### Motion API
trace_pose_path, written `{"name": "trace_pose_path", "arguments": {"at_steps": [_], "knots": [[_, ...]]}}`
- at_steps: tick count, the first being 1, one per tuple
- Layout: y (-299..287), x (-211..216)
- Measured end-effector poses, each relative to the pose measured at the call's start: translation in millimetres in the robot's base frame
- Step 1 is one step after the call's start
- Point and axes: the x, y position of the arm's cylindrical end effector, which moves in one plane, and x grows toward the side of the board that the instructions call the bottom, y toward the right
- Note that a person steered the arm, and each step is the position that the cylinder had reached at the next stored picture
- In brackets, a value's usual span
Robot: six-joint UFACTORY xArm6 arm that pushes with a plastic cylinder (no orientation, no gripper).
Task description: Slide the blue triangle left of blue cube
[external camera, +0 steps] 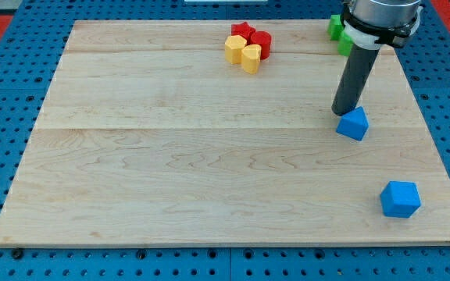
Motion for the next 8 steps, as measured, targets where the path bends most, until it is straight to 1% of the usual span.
{"name": "trace_pose_path", "arguments": {"at_steps": [2, 7, 8], "knots": [[6.0, 0.1], [5.3, 103.7], [5.2, 104.2]]}}
